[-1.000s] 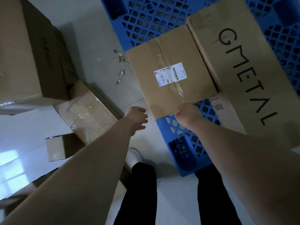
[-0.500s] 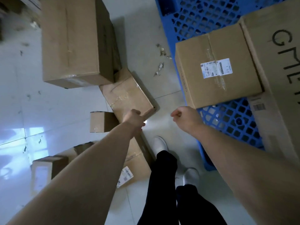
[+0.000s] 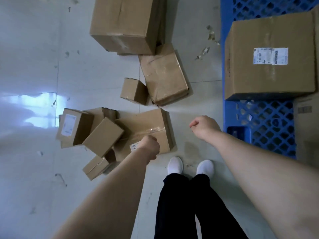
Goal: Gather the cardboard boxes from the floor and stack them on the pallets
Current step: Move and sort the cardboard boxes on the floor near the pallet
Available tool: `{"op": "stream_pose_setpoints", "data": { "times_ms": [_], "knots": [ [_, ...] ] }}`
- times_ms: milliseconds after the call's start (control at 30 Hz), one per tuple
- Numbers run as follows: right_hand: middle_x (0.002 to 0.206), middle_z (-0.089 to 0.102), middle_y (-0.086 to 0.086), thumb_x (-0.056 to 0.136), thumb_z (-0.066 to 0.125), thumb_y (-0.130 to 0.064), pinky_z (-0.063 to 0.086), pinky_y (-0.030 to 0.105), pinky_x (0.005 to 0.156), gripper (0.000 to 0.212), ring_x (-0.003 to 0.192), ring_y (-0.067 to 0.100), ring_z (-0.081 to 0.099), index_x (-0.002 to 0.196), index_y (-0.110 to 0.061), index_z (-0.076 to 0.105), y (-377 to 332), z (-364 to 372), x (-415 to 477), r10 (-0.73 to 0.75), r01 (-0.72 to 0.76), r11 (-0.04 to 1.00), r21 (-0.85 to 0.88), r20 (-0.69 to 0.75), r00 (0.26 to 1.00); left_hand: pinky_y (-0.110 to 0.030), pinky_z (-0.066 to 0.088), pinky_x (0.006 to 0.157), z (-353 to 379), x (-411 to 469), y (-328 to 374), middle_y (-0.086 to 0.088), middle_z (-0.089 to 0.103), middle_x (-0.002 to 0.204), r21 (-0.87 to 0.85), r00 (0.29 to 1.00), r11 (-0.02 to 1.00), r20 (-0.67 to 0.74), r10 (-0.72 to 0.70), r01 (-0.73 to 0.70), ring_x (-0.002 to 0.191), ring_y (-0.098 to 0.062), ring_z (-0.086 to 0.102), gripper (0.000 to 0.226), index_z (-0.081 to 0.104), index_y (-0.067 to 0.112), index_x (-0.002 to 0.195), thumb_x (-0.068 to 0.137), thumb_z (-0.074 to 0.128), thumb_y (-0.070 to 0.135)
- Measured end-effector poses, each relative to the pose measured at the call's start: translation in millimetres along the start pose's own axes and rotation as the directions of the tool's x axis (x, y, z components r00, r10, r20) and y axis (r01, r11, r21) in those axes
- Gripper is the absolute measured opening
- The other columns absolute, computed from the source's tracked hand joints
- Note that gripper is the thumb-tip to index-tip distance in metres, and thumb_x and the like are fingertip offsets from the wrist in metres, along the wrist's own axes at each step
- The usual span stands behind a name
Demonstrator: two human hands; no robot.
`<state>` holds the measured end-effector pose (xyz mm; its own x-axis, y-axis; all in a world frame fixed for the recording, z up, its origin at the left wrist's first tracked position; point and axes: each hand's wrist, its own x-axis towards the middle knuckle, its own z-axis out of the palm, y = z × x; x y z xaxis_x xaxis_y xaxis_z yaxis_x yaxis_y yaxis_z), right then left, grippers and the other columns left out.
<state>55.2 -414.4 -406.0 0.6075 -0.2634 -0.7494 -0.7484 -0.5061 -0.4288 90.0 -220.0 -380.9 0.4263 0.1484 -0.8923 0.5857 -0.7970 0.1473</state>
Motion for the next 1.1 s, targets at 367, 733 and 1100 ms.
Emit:
{"op": "stream_pose_setpoints", "data": {
  "times_ms": [367,733,1100],
  "knots": [
    [0.116,0.069,0.000,0.091,0.054,-0.011,0.047,0.024,0.087,0.025,0.108,0.023,0.063,0.091,-0.028,0.071,-10,95,-1,0.022,-0.018,0.998,-0.061,0.059,0.998,-0.045,0.057,0.088,-18,46,-87,-0.015,0.063,0.121,0.003,0.999,0.999,0.003,-0.034,0.034,0.104,-0.031,0.066,0.038,0.053,0.011,0.129,0.094,0.044,0.003],
    [0.112,0.070,-0.002,0.088,0.054,-0.012,0.048,0.024,0.085,0.023,0.104,0.021,0.064,0.083,-0.031,0.067,-6,177,16,-0.013,0.017,0.998,-0.060,0.071,0.997,-0.043,0.058,0.087,0,94,-154,-0.013,0.060,0.119,-0.214,0.998,0.977,-0.051,-0.024,0.013,0.103,-0.031,0.065,0.029,0.054,0.014,0.118,0.092,0.047,0.005],
    [0.112,0.070,-0.005,0.088,0.054,-0.011,0.045,0.021,0.080,0.025,0.103,0.020,0.064,0.081,-0.031,0.067,34,231,118,-0.158,0.156,0.979,-0.130,-0.012,0.987,-0.034,0.050,0.083,78,190,-176,-0.010,0.056,0.126,-0.207,0.919,0.973,-0.393,0.014,-0.103,0.111,-0.031,0.056,0.044,0.047,0.016,0.135,0.093,0.038,0.009]
  ]
}}
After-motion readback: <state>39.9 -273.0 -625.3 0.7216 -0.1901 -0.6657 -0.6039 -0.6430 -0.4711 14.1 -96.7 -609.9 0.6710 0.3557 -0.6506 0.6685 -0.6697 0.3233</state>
